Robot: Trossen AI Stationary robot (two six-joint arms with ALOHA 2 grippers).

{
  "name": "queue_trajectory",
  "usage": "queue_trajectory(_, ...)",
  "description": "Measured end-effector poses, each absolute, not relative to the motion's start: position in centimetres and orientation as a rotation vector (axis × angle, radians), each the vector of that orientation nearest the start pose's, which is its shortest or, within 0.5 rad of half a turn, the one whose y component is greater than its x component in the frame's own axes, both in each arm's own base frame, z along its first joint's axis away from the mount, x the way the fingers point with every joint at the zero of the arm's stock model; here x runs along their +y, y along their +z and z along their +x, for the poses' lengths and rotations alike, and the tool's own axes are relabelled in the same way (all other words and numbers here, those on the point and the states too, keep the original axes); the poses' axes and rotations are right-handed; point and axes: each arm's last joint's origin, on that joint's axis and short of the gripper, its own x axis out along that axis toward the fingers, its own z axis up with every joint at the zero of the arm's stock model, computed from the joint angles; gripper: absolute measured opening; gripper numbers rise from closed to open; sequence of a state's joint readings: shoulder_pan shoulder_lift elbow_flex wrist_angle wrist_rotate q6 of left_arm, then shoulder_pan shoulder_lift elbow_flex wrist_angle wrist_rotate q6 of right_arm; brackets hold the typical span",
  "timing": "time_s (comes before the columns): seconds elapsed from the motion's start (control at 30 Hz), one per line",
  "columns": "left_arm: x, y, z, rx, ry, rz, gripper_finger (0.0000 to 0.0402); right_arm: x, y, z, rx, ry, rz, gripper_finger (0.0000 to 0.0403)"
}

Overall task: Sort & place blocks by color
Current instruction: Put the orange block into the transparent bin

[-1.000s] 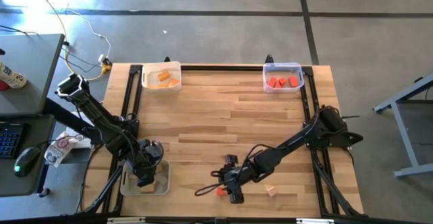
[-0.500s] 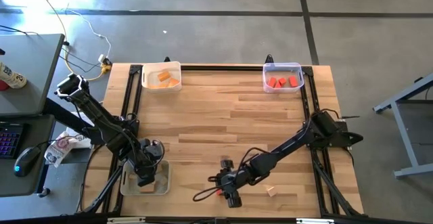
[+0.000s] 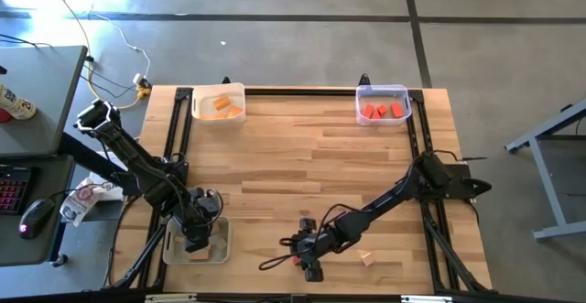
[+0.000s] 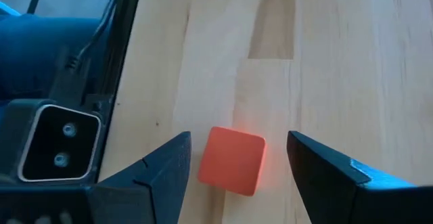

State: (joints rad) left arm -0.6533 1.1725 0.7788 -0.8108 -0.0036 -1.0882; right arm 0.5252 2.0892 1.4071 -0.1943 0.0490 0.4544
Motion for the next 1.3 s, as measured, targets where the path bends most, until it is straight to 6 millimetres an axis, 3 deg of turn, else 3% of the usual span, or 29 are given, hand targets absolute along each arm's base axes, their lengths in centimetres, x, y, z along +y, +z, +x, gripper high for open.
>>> queue_trajectory(0.47, -12.2, 21.8, 16.0, 1.288, 0.119, -0.537, 0.0207, 22.5, 13.0, 38.4, 0.949, 0.229, 0.196, 0.0226)
queue_trajectory(0.57, -12.2, 21.8, 16.0, 1.288, 0.119, -0.537, 0.0207, 22.5, 13.0, 38.4, 0.950, 0.222, 0.197, 0.0201)
queue_trajectory(0.77, -12.2, 21.8, 16.0, 1.288, 0.119, -0.536, 0.0207, 22.3, 13.0, 38.3, 0.991, 0.227, 0.249, 0.0105)
queue_trajectory(0.9, -12.2, 21.8, 16.0, 1.288, 0.118, -0.536, 0.0207, 22.3, 13.1, 38.2, 0.993, 0.219, 0.236, 0.0104)
queue_trajectory(1.07, -12.3, 21.8, 16.1, 1.284, 0.090, -0.506, 0.0207, 21.3, 14.0, 37.6, 1.023, 0.141, 0.173, 0.0104)
queue_trajectory(1.3, -12.4, 22.0, 16.2, 1.266, 0.069, -0.512, 0.0207, 19.1, 17.4, 36.6, 1.029, 0.022, 0.092, 0.0104)
